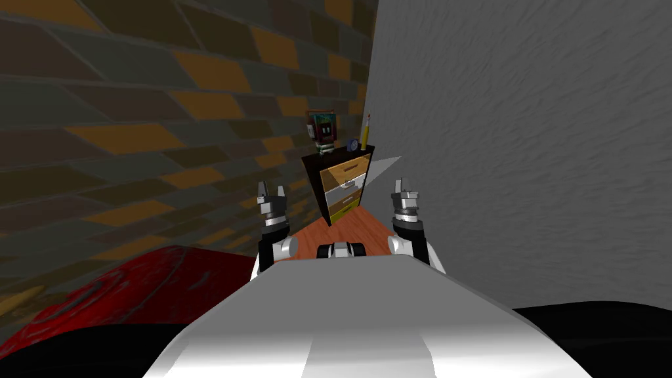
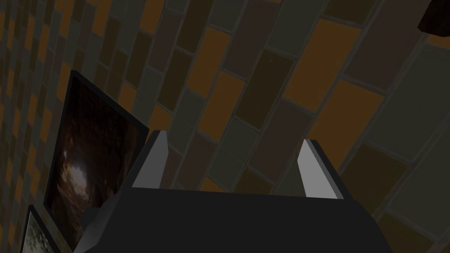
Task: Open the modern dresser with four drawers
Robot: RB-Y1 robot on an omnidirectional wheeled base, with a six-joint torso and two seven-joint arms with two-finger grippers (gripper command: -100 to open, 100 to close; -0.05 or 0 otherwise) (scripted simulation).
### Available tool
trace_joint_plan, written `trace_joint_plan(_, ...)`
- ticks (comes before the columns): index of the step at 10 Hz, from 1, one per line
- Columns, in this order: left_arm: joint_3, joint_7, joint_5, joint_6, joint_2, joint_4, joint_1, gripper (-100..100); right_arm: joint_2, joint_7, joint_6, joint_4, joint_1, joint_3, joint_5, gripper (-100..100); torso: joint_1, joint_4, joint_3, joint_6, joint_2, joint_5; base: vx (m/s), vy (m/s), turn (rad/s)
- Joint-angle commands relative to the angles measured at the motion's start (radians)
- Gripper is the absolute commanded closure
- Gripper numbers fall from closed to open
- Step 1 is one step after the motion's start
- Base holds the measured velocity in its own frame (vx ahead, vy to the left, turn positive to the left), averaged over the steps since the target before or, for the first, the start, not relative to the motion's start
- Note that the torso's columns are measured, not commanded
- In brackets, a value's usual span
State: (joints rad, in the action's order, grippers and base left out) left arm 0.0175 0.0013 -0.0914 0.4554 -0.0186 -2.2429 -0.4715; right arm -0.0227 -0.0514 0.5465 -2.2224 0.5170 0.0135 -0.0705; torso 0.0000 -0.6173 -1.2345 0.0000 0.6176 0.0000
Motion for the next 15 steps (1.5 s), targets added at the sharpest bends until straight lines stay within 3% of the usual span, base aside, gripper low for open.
trace_joint_plan(1,0.0,0.0,0.0,0.0,0.0,0.0,0.0,0,-0.046,-0.022,-0.002,0.007,-0.007,0.004,-0.028,-100,0.0,-0.074,-0.148,0.0,0.074,0.0,0.022,0.015,-0.008)
trace_joint_plan(3,0.0,0.0,0.0,0.0,0.0,0.0,0.0,0,-0.088,-0.053,-0.005,0.016,-0.016,0.009,-0.068,-100,0.001,-0.116,-0.237,0.0,0.116,0.0,0.03,0.03,-0.013)
trace_joint_plan(8,0.0,0.0,0.0,0.0,0.0,0.0,0.0,0,-0.195,-0.174,-0.015,0.046,-0.052,0.033,-0.213,-100,0.0,-0.121,-0.242,0.0,0.12,0.0,0.042,0.039,-0.026)
trace_joint_plan(15,0.0,0.0,0.0,0.0,0.0,0.0,0.0,0,-0.285,-0.299,-0.025,0.074,-0.088,0.059,-0.393,-100,0.0,-0.12,-0.242,0.0,0.119,0.0,0.034,0.038,-0.025)
